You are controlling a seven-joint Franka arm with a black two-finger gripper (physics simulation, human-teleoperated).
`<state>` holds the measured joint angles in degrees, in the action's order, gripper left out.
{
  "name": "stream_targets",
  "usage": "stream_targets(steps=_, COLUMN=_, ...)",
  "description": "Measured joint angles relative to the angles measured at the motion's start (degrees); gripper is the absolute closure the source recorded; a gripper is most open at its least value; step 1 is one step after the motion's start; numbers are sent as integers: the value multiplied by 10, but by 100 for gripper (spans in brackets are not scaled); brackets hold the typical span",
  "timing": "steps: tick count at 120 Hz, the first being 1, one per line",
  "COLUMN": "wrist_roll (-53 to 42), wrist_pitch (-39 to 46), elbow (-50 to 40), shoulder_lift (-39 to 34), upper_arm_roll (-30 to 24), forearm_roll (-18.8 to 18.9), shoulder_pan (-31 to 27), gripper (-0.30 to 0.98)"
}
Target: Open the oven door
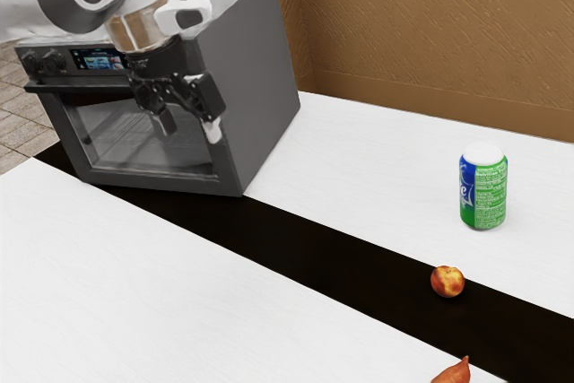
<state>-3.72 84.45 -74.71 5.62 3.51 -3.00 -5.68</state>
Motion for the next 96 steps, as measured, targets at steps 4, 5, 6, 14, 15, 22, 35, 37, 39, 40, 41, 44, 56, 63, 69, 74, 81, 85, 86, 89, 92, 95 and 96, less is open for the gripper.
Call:
stream_targets(steps=4, wrist_roll=-5, wrist_pitch=-4, elbow=2, shoulder_lift=1, upper_arm_roll=1, forearm_roll=-2, shoulder_pan=-7, gripper=0)
stream_targets(steps=5, wrist_roll=-6, wrist_pitch=-5, elbow=2, shoulder_lift=1, upper_arm_roll=1, forearm_roll=-2, shoulder_pan=-8, gripper=0)
stream_targets(steps=6, wrist_roll=-7, wrist_pitch=-6, elbow=2, shoulder_lift=1, upper_arm_roll=1, forearm_roll=-2, shoulder_pan=-9, gripper=0)
stream_targets(steps=14, wrist_roll=-16, wrist_pitch=-12, elbow=3, shoulder_lift=1, upper_arm_roll=1, forearm_roll=-4, shoulder_pan=-4, gripper=0)
stream_targets(steps=15, wrist_roll=-17, wrist_pitch=-13, elbow=3, shoulder_lift=1, upper_arm_roll=1, forearm_roll=-4, shoulder_pan=-2, gripper=0)
stream_targets(steps=22, wrist_roll=-25, wrist_pitch=-17, elbow=3, shoulder_lift=1, upper_arm_roll=2, forearm_roll=-6, shoulder_pan=4, gripper=0)
stream_targets(steps=35, wrist_roll=-90, wrist_pitch=-42, elbow=87, shoulder_lift=-103, upper_arm_roll=-23, forearm_roll=16, shoulder_pan=-9, gripper=0)
stream_targets(steps=37, wrist_roll=-108, wrist_pitch=-49, elbow=91, shoulder_lift=-112, upper_arm_roll=-30, forearm_roll=34, shoulder_pan=-11, gripper=0)
stream_targets(steps=39, wrist_roll=-125, wrist_pitch=-56, elbow=94, shoulder_lift=-119, upper_arm_roll=-32, forearm_roll=53, shoulder_pan=-8, gripper=0)
stream_targets(steps=40, wrist_roll=-134, wrist_pitch=-59, elbow=94, shoulder_lift=-122, upper_arm_roll=-29, forearm_roll=61, shoulder_pan=-4, gripper=0)
stream_targets(steps=41, wrist_roll=-144, wrist_pitch=-60, elbow=94, shoulder_lift=-125, upper_arm_roll=-23, forearm_roll=68, shoulder_pan=2, gripper=0)
stream_targets(steps=44, wrist_roll=-171, wrist_pitch=-61, elbow=82, shoulder_lift=-137, upper_arm_roll=-7, forearm_roll=87, shoulder_pan=6, gripper=0)
stream_targets(steps=56, wrist_roll=-270, wrist_pitch=-29, elbow=-14, shoulder_lift=-174, upper_arm_roll=89, forearm_roll=117, shoulder_pan=-13, gripper=0)
stream_targets(steps=63, wrist_roll=-322, wrist_pitch=-2, elbow=-59, shoulder_lift=-187, upper_arm_roll=109, forearm_roll=123, shoulder_pan=-16, gripper=0)
stream_targets(steps=69, wrist_roll=-372, wrist_pitch=30, elbow=-109, shoulder_lift=-206, upper_arm_roll=121, forearm_roll=116, shoulder_pan=-13, gripper=0)
stream_targets(steps=74, wrist_roll=-415, wrist_pitch=51, elbow=-125, shoulder_lift=-207, upper_arm_roll=130, forearm_roll=101, shoulder_pan=-13, gripper=0)
stream_targets(steps=81, wrist_roll=-472, wrist_pitch=75, elbow=-123, shoulder_lift=-192, upper_arm_roll=136, forearm_roll=82, shoulder_pan=-14, gripper=0)
stream_targets(steps=85, wrist_roll=-503, wrist_pitch=85, elbow=-114, shoulder_lift=-177, upper_arm_roll=137, forearm_roll=73, shoulder_pan=-13, gripper=0)
stream_targets(steps=86, wrist_roll=-510, wrist_pitch=88, elbow=-113, shoulder_lift=-174, upper_arm_roll=138, forearm_roll=71, shoulder_pan=-13, gripper=0)
stream_targets(steps=89, wrist_roll=-532, wrist_pitch=94, elbow=-108, shoulder_lift=-166, upper_arm_roll=138, forearm_roll=64, shoulder_pan=-13, gripper=0)
stream_targets(steps=92, wrist_roll=-553, wrist_pitch=99, elbow=-102, shoulder_lift=-157, upper_arm_roll=138, forearm_roll=58, shoulder_pan=-13, gripper=0)
stream_targets(steps=95, wrist_roll=-573, wrist_pitch=104, elbow=-97, shoulder_lift=-151, upper_arm_roll=139, forearm_roll=53, shoulder_pan=-13, gripper=0)
stream_targets(steps=96, wrist_roll=-580, wrist_pitch=106, elbow=-97, shoulder_lift=-150, upper_arm_roll=139, forearm_roll=52, shoulder_pan=-12, gripper=0)
